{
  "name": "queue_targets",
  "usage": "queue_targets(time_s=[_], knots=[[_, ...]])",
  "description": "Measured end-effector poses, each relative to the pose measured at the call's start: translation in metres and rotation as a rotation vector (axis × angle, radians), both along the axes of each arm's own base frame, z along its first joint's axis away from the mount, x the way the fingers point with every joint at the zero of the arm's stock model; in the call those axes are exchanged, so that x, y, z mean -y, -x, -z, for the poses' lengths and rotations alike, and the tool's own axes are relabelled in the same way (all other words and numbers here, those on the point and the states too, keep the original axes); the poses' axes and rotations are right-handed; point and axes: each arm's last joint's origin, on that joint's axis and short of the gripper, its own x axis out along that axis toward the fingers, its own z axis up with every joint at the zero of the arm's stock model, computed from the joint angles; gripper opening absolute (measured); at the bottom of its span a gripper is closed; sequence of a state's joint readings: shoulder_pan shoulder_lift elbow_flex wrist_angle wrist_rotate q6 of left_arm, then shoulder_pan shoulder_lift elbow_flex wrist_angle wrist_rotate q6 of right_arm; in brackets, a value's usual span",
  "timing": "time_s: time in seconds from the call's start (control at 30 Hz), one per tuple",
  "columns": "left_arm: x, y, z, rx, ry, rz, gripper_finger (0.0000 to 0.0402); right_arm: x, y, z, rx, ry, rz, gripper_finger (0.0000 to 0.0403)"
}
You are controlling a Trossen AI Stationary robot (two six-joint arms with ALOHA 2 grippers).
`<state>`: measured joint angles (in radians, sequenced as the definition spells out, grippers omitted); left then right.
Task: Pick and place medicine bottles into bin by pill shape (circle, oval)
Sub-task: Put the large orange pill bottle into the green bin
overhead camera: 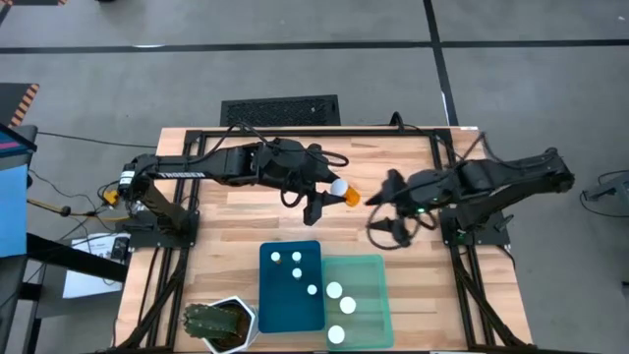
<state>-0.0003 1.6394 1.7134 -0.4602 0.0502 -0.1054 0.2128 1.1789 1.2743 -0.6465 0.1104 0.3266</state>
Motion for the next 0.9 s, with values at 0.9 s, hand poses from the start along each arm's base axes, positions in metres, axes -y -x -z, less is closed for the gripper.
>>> queue_targets(time_s=[0.9], knots=[[0.122, -0.079, 0.168, -0.434, -0.154, 0.098, 0.0199, 0.014, 0.108, -0.016, -0.106, -0.153, 0.208, 0.0311]])
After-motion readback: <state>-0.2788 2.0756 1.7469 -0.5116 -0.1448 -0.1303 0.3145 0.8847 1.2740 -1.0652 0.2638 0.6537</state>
